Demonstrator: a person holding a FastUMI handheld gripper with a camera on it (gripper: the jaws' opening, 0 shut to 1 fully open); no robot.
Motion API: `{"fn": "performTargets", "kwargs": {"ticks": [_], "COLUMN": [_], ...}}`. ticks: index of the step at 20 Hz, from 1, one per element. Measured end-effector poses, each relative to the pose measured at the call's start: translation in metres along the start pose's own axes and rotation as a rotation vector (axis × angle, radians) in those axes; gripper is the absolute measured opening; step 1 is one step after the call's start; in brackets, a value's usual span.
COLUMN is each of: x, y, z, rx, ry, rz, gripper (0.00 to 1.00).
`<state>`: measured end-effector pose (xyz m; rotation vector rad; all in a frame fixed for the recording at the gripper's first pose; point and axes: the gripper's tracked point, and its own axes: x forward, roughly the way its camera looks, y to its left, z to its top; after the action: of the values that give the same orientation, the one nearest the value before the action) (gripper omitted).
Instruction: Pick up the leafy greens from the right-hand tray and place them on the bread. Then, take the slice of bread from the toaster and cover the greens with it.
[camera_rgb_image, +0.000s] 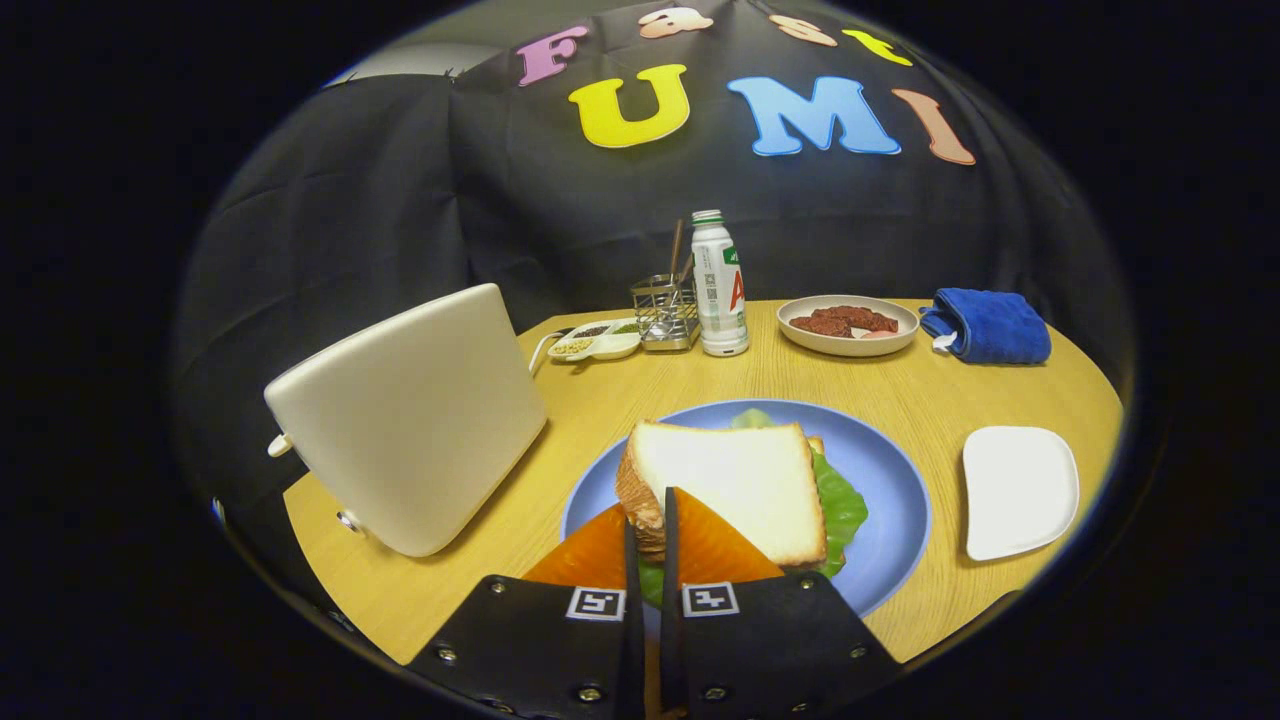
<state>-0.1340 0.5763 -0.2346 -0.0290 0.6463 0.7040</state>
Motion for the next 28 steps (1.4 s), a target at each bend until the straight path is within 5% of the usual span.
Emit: {"fn": "performTargets", "kwargs": {"ticks": [4,9,11,14,17,19,22,28], "x": [-0.003,-0.002,-0.005,-0.001,-0.003,-0.005,-0.015,-0.032], "y": [0.000,0.003,0.008,0.015,0.021,0.028,0.038,0.016], "z": [0.003,0.005,0.005,0.000,0.001,0.004,0.019,0.073], "rx": [-0.074,-0.076,-0.060,-0.013,-0.006,0.005,0.012,-0.021], "ry": [-0.037,-0.055,-0.053,-0.024,-0.023,-0.027,-0.053,-0.182], "rz": [-0.037,-0.009,0.021,0.051,0.068,0.102,0.138,0.073], "gripper": [0.20,0.22,0.31,0.59,0.61,0.71,0.99,0.99]}}
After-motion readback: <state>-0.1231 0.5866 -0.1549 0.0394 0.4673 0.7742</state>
